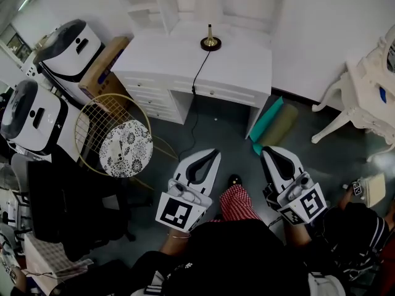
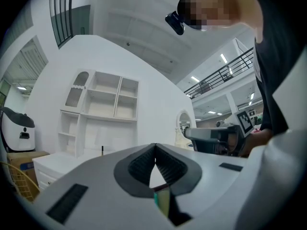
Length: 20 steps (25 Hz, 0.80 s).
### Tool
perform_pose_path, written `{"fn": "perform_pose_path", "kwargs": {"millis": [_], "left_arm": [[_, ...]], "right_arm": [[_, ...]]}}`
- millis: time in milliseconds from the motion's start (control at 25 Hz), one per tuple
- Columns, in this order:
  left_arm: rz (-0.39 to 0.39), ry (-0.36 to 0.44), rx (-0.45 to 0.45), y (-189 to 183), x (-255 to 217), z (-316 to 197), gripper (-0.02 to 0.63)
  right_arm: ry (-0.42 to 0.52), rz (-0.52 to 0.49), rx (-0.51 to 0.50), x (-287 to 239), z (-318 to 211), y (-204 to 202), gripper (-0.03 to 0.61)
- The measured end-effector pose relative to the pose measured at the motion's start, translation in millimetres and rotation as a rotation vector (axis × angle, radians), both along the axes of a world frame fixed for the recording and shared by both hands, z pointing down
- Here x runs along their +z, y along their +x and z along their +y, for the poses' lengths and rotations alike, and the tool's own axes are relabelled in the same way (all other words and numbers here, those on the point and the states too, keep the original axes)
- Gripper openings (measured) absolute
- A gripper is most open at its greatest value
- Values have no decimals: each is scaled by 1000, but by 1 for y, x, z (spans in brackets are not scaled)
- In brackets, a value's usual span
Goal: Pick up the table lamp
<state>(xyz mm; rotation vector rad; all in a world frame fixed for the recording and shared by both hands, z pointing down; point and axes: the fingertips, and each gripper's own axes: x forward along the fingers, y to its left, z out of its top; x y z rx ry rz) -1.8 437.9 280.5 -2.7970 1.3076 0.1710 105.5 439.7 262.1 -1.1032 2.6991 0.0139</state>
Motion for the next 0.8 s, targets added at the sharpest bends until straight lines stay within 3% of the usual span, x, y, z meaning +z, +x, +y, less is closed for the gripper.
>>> {"fn": "perform_pose_path", "kwargs": {"millis": [800], "left_arm": [[-15, -2, -33, 4, -5, -84, 12]], "right_arm": [[15, 39, -17, -3, -91, 7, 15]]}}
